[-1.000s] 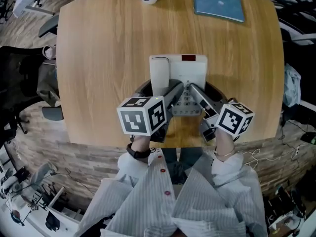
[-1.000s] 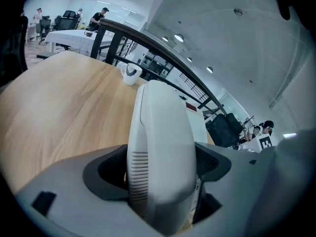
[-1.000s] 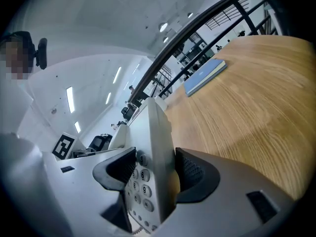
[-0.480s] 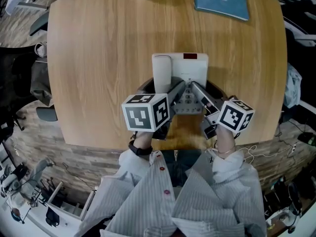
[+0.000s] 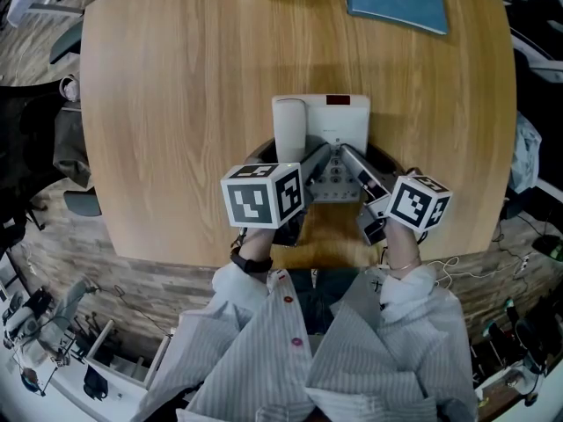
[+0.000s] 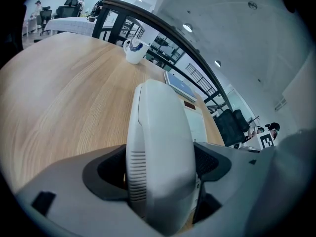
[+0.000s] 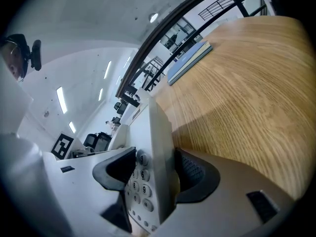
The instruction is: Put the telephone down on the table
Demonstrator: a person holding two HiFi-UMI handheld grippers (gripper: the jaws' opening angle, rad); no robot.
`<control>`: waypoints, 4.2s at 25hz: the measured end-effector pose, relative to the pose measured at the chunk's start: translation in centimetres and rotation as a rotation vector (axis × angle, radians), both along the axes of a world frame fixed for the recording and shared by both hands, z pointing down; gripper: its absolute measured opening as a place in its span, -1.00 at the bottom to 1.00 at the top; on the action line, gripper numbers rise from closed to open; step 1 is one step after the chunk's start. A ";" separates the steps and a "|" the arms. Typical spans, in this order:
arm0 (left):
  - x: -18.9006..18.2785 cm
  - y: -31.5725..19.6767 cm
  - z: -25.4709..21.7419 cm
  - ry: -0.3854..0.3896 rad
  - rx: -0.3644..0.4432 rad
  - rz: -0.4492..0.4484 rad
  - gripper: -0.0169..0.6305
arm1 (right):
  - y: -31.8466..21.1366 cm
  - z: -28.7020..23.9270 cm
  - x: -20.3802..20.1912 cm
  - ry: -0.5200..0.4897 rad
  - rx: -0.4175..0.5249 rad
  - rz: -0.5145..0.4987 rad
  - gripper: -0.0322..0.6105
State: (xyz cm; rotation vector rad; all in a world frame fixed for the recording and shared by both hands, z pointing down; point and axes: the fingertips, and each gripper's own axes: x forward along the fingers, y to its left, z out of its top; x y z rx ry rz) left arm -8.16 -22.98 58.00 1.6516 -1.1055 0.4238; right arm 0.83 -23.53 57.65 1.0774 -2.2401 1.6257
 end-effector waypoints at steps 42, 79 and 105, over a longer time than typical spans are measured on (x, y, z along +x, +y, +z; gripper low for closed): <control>-1.5 -0.2 -1.2 -0.058 0.114 0.051 0.29 | -0.7 -0.9 1.8 0.113 0.102 -0.001 -0.07; -0.9 5.6 -31.3 0.137 0.747 0.039 -0.88 | 6.4 -30.3 -4.8 -0.021 0.746 -0.196 -0.70; 0.5 10.5 -32.7 0.004 0.886 0.107 -0.92 | 10.5 -31.3 -5.0 -0.025 0.763 -0.203 -0.78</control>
